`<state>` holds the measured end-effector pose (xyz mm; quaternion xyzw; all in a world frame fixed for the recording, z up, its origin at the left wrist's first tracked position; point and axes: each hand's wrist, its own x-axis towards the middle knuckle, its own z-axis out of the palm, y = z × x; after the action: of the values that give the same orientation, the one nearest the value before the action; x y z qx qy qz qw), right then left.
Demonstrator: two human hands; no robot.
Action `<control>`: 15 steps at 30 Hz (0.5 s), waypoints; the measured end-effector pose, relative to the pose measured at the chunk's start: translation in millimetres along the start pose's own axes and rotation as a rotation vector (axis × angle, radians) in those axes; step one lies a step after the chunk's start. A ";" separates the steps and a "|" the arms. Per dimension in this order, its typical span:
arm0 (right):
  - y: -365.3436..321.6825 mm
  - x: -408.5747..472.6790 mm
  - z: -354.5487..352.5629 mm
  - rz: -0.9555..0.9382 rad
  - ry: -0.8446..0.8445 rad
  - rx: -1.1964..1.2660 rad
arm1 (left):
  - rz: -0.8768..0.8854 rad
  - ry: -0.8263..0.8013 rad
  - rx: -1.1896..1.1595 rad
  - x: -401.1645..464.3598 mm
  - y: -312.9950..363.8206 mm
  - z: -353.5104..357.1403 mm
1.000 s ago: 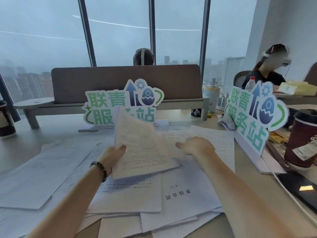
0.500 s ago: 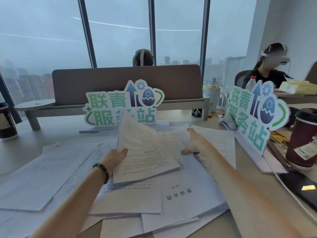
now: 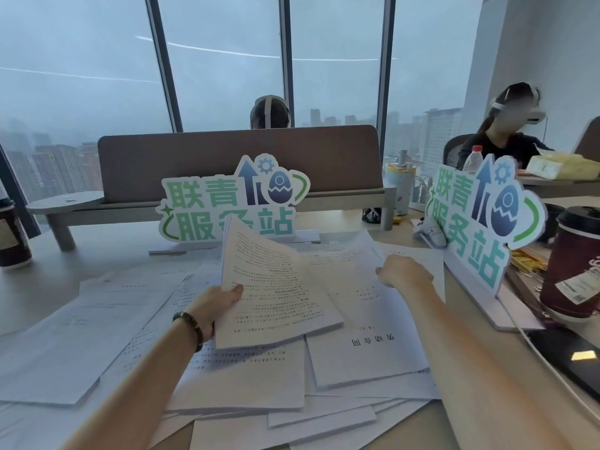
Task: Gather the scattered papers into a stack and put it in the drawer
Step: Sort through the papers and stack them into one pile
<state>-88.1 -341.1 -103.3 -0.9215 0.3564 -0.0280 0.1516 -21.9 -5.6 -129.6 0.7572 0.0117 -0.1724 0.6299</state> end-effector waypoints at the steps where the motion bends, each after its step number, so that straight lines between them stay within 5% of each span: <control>1: -0.2 2.9 0.8 -0.009 -0.028 -0.012 | 0.000 -0.003 0.010 0.5 -0.8 0.2; 15: 3.2 9.6 -6.6 -0.053 0.029 -0.015 | 0.014 -0.023 0.017 -0.8 -1.9 2.8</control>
<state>-84.1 -351.4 -98.5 -0.9313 0.3343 -0.0425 0.1386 -23.8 -7.8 -131.6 0.7604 -0.0025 -0.1769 0.6248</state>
